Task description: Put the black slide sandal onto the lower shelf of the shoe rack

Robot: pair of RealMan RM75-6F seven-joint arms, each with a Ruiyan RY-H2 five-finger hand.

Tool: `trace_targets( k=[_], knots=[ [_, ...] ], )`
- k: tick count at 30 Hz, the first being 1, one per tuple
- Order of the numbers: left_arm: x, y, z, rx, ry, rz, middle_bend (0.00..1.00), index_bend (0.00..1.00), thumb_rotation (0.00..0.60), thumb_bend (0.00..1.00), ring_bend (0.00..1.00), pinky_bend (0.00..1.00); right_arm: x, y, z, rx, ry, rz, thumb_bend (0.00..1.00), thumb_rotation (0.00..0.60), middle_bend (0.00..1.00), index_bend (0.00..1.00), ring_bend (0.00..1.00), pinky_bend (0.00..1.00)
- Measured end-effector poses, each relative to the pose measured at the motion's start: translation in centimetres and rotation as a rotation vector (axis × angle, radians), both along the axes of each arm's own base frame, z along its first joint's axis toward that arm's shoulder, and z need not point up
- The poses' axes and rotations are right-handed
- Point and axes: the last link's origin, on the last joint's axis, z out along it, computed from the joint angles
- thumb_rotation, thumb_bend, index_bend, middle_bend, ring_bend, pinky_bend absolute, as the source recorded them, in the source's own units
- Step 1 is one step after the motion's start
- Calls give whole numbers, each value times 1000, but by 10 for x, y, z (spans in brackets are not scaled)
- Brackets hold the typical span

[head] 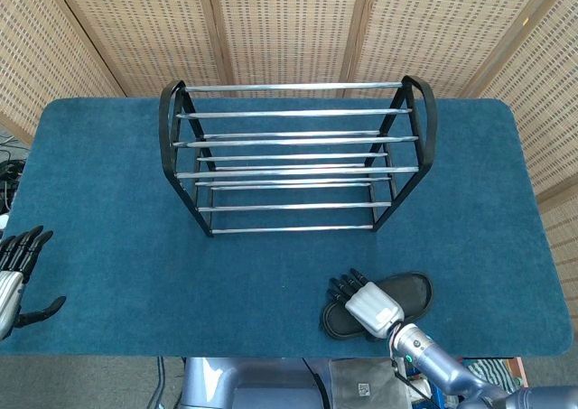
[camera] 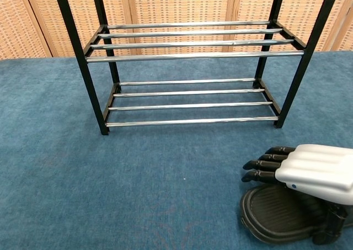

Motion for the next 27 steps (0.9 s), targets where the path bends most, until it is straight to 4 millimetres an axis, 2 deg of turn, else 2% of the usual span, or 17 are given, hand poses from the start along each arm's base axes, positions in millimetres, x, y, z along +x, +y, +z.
trace_targets(
  k=[13, 15, 18, 20, 22, 24, 27],
  knots=[
    [0, 1, -1, 0, 2, 3, 0, 0, 600, 239, 0, 0, -1, -3, -5, 8, 33, -5, 0, 600, 1, 0, 0, 0],
    [0, 1, -1, 0, 1, 3, 0, 0, 600, 240, 0, 0, -1, -3, -5, 9, 31, -4, 0, 600, 37, 6, 24, 18],
    [0, 0, -1, -1, 0, 2, 0, 0, 600, 239, 0, 0, 0, -3, -6, 11, 22, 4, 0, 600, 170, 102, 140, 95],
    [0, 0, -1, 0, 0, 1, 0, 0, 600, 239, 0, 0, -1, -3, -7, 14, 16, 8, 0, 600, 261, 197, 230, 181],
    [0, 0, -1, -1, -1, 1, 0, 0, 600, 239, 0, 0, -1, -2, -8, 18, 10, 11, 5, 600, 356, 304, 320, 313],
    [0, 0, -1, -1, -2, 2, 0, 0, 600, 239, 0, 0, 0, -2, -8, 20, 4, 14, 84, 600, 460, 422, 409, 425],
    [0, 0, -1, -1, -2, 2, 0, 0, 600, 240, 0, 0, 1, -1, -8, 17, -13, 25, 246, 600, 527, 497, 462, 475]
  ],
)
